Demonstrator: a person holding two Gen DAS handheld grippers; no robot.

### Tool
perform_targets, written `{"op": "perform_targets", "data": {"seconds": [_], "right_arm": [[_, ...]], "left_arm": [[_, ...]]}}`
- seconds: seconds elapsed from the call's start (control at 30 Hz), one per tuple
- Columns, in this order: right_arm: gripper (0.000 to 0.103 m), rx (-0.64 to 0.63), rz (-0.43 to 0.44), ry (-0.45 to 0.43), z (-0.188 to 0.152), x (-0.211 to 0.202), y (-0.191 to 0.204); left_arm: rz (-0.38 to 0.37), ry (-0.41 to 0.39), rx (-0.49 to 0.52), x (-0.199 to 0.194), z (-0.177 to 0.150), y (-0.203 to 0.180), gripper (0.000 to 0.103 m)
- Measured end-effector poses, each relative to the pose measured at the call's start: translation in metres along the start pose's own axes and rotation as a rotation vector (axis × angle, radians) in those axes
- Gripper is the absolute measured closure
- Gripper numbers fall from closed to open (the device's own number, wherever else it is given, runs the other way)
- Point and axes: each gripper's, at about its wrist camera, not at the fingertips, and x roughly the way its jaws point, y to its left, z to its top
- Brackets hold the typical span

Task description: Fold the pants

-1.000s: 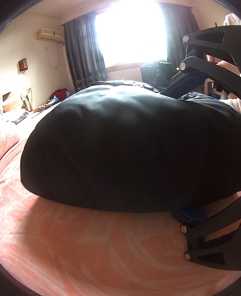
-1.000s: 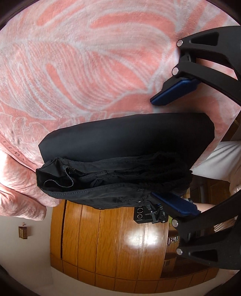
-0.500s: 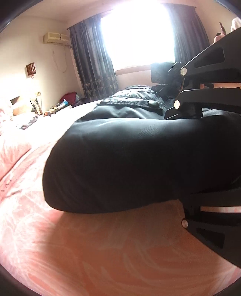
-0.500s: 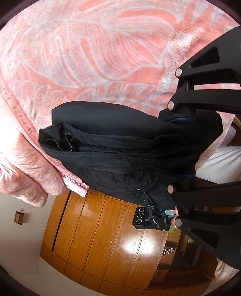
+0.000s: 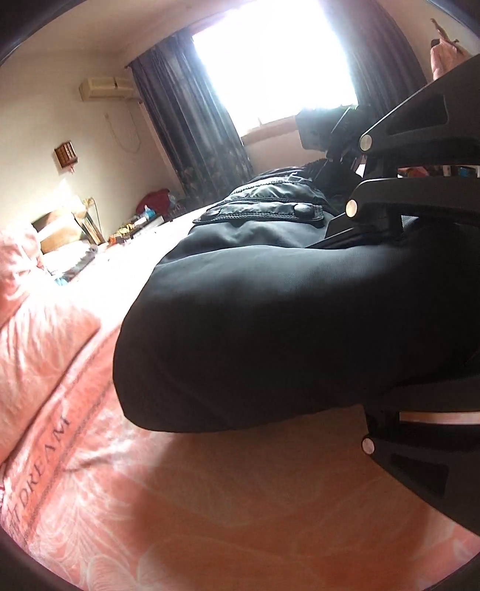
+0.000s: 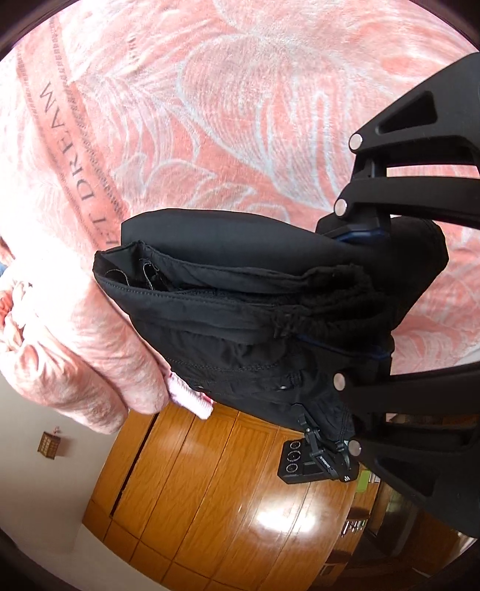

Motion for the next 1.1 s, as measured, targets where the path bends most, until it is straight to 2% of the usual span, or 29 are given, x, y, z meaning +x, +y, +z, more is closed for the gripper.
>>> {"op": "perform_targets", "data": {"seconds": [0.07, 0.1, 0.17, 0.23, 0.27, 0.3, 0.4, 0.47, 0.53, 0.6, 0.63, 0.7, 0.77, 0.83, 0.93, 1.1], "right_arm": [[0.05, 0.008, -0.068, 0.017, -0.001, 0.015, -0.012], [0.045, 0.002, -0.075, 0.008, -0.003, 0.017, -0.015], [0.038, 0.0, -0.083, -0.013, -0.009, 0.019, -0.019], [0.029, -0.018, -0.1, -0.025, -0.016, 0.017, -0.02], [0.025, -0.028, -0.129, -0.033, -0.018, 0.015, -0.018], [0.019, -0.032, -0.162, -0.044, -0.011, 0.019, -0.011], [0.012, -0.034, -0.221, -0.108, -0.014, 0.001, -0.002], [0.011, -0.033, -0.298, -0.136, -0.016, -0.012, 0.007], [0.003, -0.06, -0.367, -0.179, -0.024, -0.026, 0.02], [0.003, -0.089, -0.421, -0.223, -0.036, -0.039, 0.038], [0.003, -0.104, -0.449, -0.224, -0.039, -0.042, 0.048], [0.003, -0.138, -0.495, -0.221, -0.052, -0.047, 0.065], [0.003, -0.161, -0.521, -0.22, -0.065, -0.053, 0.079], [0.003, -0.187, -0.548, -0.222, -0.075, -0.057, 0.095], [0.003, -0.209, -0.562, -0.221, -0.088, -0.062, 0.117], [0.003, -0.216, -0.581, -0.231, -0.108, -0.074, 0.139]], "left_arm": [[0.036, 0.012, -0.002, 0.012, -0.002, 0.011, 0.046], [0.051, 0.008, 0.021, 0.014, -0.006, 0.014, 0.038], [0.097, 0.009, 0.058, 0.016, -0.011, 0.014, 0.029], [0.128, 0.002, 0.07, 0.014, -0.01, 0.011, 0.025], [0.158, -0.004, 0.082, 0.011, -0.01, 0.012, 0.02], [0.203, -0.017, 0.099, 0.007, -0.007, 0.011, 0.015], [0.335, -0.078, 0.178, -0.014, -0.007, -0.005, 0.01], [0.439, -0.123, 0.208, -0.032, -0.013, -0.018, 0.005], [0.502, -0.148, 0.219, -0.052, -0.013, -0.032, 0.004], [0.544, -0.157, 0.232, -0.067, -0.024, -0.046, 0.004], [0.571, -0.17, 0.245, -0.07, -0.018, -0.059, 0.004], [0.657, -0.197, 0.275, -0.078, -0.03, -0.077, 0.004], [0.705, -0.202, 0.295, -0.088, -0.041, -0.098, 0.004], [0.725, -0.2, 0.302, -0.095, -0.057, -0.106, 0.004], [0.703, -0.198, 0.312, -0.102, -0.074, -0.124, 0.004], [0.728, -0.204, 0.322, -0.102, -0.086, -0.137, 0.004]]}}
